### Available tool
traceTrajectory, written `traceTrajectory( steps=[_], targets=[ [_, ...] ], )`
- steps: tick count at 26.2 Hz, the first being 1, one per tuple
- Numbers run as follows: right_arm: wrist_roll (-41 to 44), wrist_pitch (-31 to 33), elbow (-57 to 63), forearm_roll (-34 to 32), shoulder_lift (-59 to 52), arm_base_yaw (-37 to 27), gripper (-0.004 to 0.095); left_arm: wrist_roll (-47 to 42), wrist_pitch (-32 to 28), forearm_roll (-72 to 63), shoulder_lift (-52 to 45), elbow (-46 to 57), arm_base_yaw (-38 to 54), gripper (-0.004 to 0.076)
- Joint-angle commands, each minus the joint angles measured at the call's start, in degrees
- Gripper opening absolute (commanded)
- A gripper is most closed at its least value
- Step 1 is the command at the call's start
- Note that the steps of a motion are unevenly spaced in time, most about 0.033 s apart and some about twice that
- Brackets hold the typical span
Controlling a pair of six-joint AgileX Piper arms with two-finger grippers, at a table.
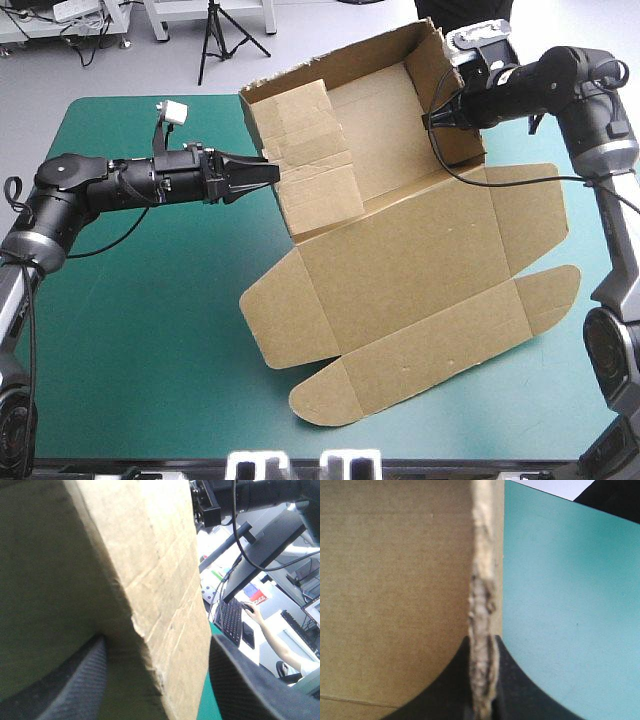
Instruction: Fold the box
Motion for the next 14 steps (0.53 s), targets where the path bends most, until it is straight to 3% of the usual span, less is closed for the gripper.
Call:
traceTrajectory(
  steps=[1,9,14],
  targets=[
    [1.02,-3.59,-1.67,3.96,-2.19,0.45,-0.0017,-1.0,2.93,-4.84,-2.14,-1.65,-0.64,0.0433],
    [0.79,-4.52,-1.67,5.94,-2.19,0.45,-0.0017,-6.88,-13.07,0.36,-2.15,-1.65,-3.19,0.0432],
    [1.91,-4.52,-1.67,6.41,-2.19,0.69,-0.0017,-13.5,-35.03,11.71,-2.37,-1.65,-14.16,0.0425]
  ],
)
